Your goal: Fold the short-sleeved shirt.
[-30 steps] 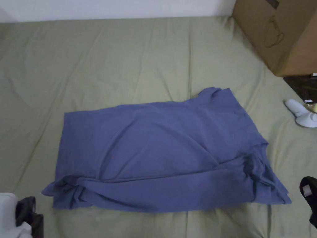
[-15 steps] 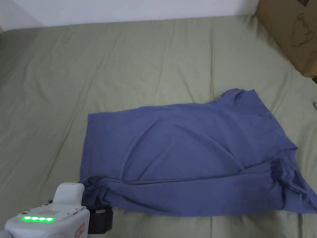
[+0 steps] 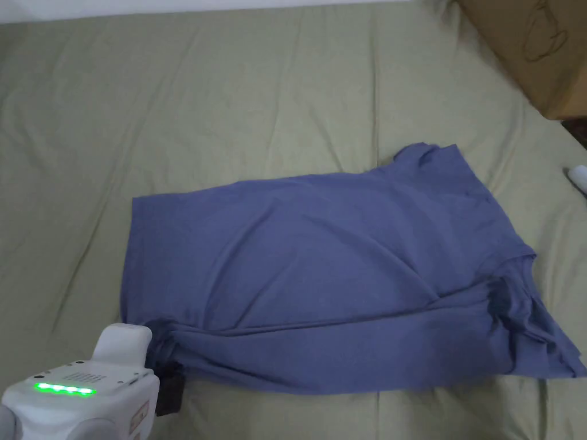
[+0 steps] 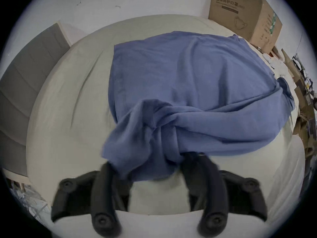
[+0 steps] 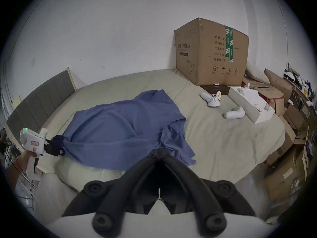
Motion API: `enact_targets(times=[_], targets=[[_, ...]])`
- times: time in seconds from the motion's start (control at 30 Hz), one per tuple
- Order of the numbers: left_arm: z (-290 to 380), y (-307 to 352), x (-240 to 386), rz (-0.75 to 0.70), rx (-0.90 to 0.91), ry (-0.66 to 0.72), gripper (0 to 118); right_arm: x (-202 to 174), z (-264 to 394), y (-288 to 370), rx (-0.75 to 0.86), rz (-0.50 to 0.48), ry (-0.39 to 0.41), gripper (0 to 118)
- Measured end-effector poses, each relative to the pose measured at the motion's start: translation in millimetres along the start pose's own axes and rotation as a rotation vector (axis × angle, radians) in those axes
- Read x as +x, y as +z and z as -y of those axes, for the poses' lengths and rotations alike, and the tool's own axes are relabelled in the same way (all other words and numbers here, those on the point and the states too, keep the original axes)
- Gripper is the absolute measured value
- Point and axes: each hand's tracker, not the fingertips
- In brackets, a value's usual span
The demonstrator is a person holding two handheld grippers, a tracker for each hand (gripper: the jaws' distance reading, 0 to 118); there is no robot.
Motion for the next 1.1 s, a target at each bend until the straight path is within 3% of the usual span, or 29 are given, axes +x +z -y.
enact_targets(times=[0.07, 0.2, 0.4, 0.5, 0.53, 0.57, 0.6, 0.63, 0.73, 0.8, 1.0, 1.03, 1.1], targets=[[-4, 6, 0, 0.051, 0.008, 0.008, 9, 0, 1, -2, -0.014, -0.004, -0.001, 0], [-9, 6, 7, 0.005, 0.002, -0.038, 8, 13, 8, -5, -0.037, -0.013, -0.006, 0], [-10, 14, -3, 0.057, 0.019, 0.073, 8, 34, 26, -11, -0.058, -0.017, -0.031, 0], [-10, 16, -1, 0.051, 0.018, 0.07, 8, 46, 28, -27, -0.127, 0.008, 0.012, 0], [-10, 16, 0, 0.045, 0.015, 0.064, 8, 48, 27, -35, -0.176, -0.011, 0.018, 9], [-10, 16, 1, 0.041, 0.01, 0.062, 8, 48, 27, -41, -0.205, -0.008, 0.025, 41], [-10, 15, 1, 0.04, 0.009, 0.061, 8, 48, 27, -47, -0.211, 0.002, 0.029, 87], [-10, 15, 1, 0.039, 0.008, 0.062, 8, 57, 21, -90, -0.199, -0.031, 0.047, 118], [-10, 15, 0, 0.042, 0.001, 0.069, 8, 70, 17, -124, -0.258, -0.078, 0.047, 117], [-11, 15, -1, 0.043, -0.003, 0.066, 8, 80, 24, -133, -0.269, -0.031, 0.05, 117], [-13, 16, 0, 0.042, -0.016, 0.065, 8, 87, 27, -174, -0.381, -0.057, 0.02, 112], [-13, 16, 0, 0.042, -0.018, 0.065, 8, 86, 34, -164, -0.362, -0.065, 0.014, 99], [-13, 17, -1, 0.048, -0.019, 0.069, 8, 82, 35, -160, -0.344, -0.088, 0.033, 57]])
